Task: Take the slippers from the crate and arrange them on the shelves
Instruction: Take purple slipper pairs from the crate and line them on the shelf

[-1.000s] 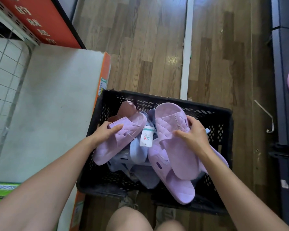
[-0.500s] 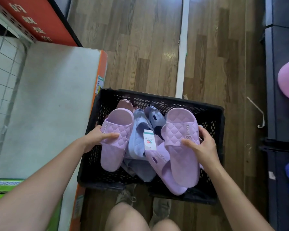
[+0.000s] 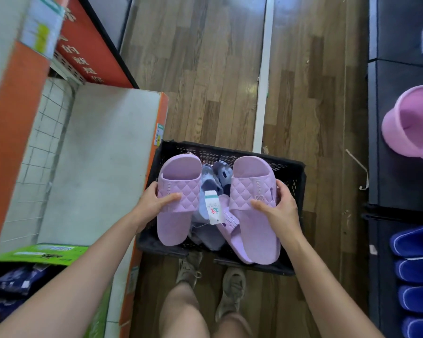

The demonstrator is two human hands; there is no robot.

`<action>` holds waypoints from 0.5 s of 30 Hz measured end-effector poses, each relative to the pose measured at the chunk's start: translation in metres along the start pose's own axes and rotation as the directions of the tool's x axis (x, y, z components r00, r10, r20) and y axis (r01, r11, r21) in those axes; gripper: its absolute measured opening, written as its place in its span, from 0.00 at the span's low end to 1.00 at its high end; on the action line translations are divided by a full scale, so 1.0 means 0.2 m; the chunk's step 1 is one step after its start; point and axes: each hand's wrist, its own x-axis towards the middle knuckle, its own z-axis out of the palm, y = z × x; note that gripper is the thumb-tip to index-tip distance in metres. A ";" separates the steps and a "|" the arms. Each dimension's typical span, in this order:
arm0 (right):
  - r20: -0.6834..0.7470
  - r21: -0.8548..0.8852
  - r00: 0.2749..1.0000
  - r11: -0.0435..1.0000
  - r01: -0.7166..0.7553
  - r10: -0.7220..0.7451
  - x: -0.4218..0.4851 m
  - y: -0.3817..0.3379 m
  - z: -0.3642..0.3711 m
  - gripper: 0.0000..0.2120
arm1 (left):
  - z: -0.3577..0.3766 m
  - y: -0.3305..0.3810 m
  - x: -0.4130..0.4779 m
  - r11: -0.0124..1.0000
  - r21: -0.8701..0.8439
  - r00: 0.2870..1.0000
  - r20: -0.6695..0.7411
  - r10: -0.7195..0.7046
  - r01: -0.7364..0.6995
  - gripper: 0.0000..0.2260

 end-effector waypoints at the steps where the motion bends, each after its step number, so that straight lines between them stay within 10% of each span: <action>1: -0.003 -0.013 1.000 1.000 0.008 -0.008 -0.03 -0.04 -0.02 0.36 | -0.02 0.04 -0.06 1.000 -0.009 1.000 0.012 0.006 -0.006 0.33; 7: -0.010 -0.038 0.995 0.994 0.099 -0.099 -0.27 -0.34 -0.24 0.33 | -0.04 0.35 -0.45 0.988 0.023 0.988 -0.038 0.151 -0.150 0.20; 15: -0.022 -0.080 0.973 0.971 0.228 -0.230 -0.63 -0.65 -0.59 0.37 | -0.01 0.78 -1.01 0.947 0.102 0.950 -0.038 0.310 -0.305 0.32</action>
